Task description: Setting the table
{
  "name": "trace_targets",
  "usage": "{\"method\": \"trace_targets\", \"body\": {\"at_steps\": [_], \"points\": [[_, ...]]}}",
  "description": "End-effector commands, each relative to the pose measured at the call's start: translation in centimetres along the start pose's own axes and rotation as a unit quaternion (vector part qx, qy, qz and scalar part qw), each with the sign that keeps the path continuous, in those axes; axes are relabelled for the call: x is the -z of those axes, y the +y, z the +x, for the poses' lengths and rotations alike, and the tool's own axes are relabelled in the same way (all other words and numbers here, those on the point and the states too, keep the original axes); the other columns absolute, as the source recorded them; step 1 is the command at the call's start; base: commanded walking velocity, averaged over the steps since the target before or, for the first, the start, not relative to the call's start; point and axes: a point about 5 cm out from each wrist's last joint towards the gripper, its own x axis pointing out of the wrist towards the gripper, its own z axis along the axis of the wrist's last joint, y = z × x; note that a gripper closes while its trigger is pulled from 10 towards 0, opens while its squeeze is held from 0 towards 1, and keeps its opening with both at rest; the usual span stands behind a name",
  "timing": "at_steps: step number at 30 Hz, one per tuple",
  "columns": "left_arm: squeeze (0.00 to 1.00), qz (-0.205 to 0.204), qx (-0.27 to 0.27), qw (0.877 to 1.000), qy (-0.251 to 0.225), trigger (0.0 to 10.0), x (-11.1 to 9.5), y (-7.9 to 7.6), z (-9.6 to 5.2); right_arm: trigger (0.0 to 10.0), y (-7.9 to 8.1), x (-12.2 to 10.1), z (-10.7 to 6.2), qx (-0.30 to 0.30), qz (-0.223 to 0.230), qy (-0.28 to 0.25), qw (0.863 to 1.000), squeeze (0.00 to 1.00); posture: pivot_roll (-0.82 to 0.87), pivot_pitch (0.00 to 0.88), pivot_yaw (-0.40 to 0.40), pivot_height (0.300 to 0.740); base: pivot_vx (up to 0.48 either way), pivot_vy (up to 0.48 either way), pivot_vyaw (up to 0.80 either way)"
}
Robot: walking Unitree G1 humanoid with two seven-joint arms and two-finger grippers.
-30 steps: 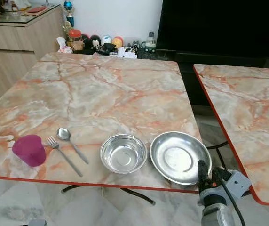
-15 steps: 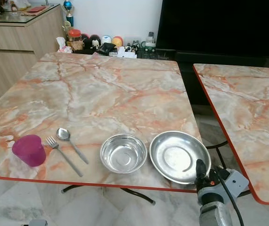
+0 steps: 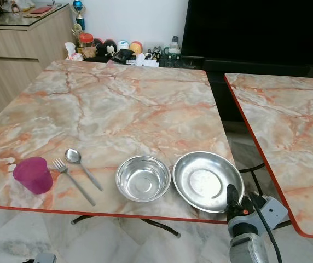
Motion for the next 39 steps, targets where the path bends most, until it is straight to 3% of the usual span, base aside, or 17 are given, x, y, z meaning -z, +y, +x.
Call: {"method": "trace_targets", "body": {"at_steps": [1,5,17,18,19,21,23,24,25,37,38,39], "points": [[0.00,0.006,0.003,1.000,0.013,10.0,0.6,0.0,-0.2,10.0,-0.4,0.2,0.0,0.013,0.011,0.005,1.000,0.00,-0.06,0.101,-0.031,0.740,0.000,0.000,0.00],[0.00,0.005,0.002,1.000,0.016,10.0,0.8,0.1,-0.2,10.0,-0.5,0.4,-0.1,0.022,0.029,0.002,0.999,0.00,-0.06,0.105,-0.029,0.740,0.000,0.000,0.00],[0.00,0.005,0.001,1.000,0.027,10.0,1.3,0.1,-0.4,10.0,-0.4,0.5,0.3,0.023,0.027,0.007,0.999,0.00,-0.06,0.105,-0.033,0.740,0.000,0.000,0.00],[0.00,0.006,0.002,1.000,0.027,10.0,1.4,0.0,-0.4,7.6,-0.3,0.6,0.4,0.023,0.026,0.008,0.999,0.00,-0.06,0.105,-0.033,0.740,0.000,0.000,0.00],[0.00,0.006,0.002,1.000,0.027,10.0,1.4,0.0,-0.4,7.6,-0.3,0.6,0.4,0.023,0.026,0.008,0.999,0.00,-0.06,0.105,-0.033,0.740,0.000,0.000,0.00],[0.00,0.005,0.002,1.000,0.028,10.0,1.4,0.0,-0.4,2.1,-0.3,0.7,0.5,0.023,0.024,0.010,0.999,0.00,-0.05,0.105,-0.035,0.740,0.000,0.000,0.00],[0.00,0.004,0.001,1.000,0.029,10.0,1.5,0.0,-0.4,2.5,-0.2,0.7,0.6,0.022,0.023,0.012,0.999,0.00,-0.05,0.105,-0.035,0.740,0.000,0.000,0.00],[0.00,0.004,0.001,1.000,0.029,10.0,1.5,0.0,-0.4,4.3,-0.2,0.8,0.6,0.022,0.023,0.013,0.999,0.00,-0.05,0.105,-0.035,0.740,0.000,0.000,0.00],[0.00,0.004,0.001,1.000,0.029,10.0,1.5,0.0,-0.4,10.0,-0.1,0.8,0.7,0.021,0.022,0.014,0.999,0.00,-0.05,0.105,-0.035,0.740,0.000,0.000,0.00],[0.00,0.005,0.003,0.999,0.035,10.0,1.8,-0.1,-0.5,10.0,-0.2,1.4,0.9,0.027,0.010,0.029,0.999,0.00,-0.05,0.108,-0.035,0.740,0.000,0.000,0.00],[0.00,0.007,0.005,0.999,0.036,10.0,1.9,-0.2,-0.5,7.6,-0.2,1.4,0.9,0.028,0.010,0.028,0.999,0.00,-0.05,0.108,-0.034,0.740,0.000,0.000,0.00],[0.00,0.007,0.005,0.999,0.036,10.0,1.9,-0.2,-0.5,7.6,-0.2,1.4,0.9,0.029,0.010,0.027,0.999,0.00,-0.05,0.108,-0.034,0.740,0.000,0.000,0.00]]}}
